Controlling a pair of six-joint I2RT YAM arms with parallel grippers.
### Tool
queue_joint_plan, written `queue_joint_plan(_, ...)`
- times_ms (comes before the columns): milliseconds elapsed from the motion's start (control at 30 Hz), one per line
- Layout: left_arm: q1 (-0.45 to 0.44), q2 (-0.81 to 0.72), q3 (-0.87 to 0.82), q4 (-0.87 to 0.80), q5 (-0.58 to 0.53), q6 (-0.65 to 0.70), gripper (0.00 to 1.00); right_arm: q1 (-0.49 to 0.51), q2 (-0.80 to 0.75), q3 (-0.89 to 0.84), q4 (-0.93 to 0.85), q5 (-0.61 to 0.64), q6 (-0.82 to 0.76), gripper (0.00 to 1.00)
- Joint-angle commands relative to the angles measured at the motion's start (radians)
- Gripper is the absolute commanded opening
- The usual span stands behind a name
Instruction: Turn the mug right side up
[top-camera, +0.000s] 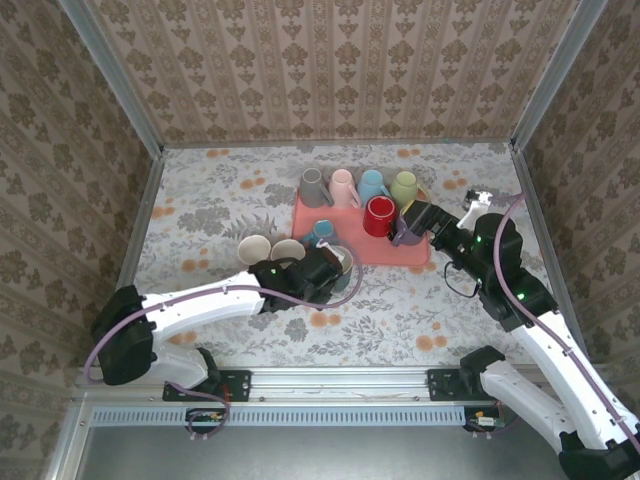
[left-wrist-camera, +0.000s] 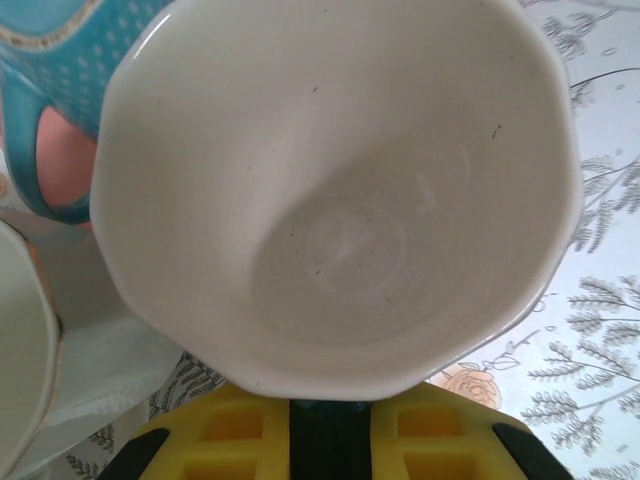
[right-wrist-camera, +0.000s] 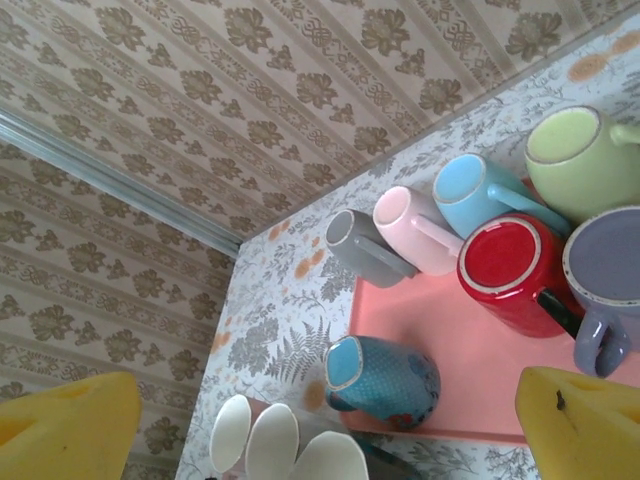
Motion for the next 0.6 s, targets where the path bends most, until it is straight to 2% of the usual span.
queue_joint_plan(0,0.008,0.015,0.005,0.083,-0.071,-0.067,0.0,-0.002,-0.014,-0.018,0.012,0.021,-0.015,0.97)
queue_joint_plan(267,0.022,0.091,0.022,0.065,-0.148,-0.146,0.0,-0.002,-0.001,-0.042,0.032,0.022,-0.01,0.96)
queue_joint_plan(567,0.05,0.123,0.018,0.048,-0.156,-0.201,0.06,-0.002,0.002,-0.054,0.04,0.03,-0.009,0.95)
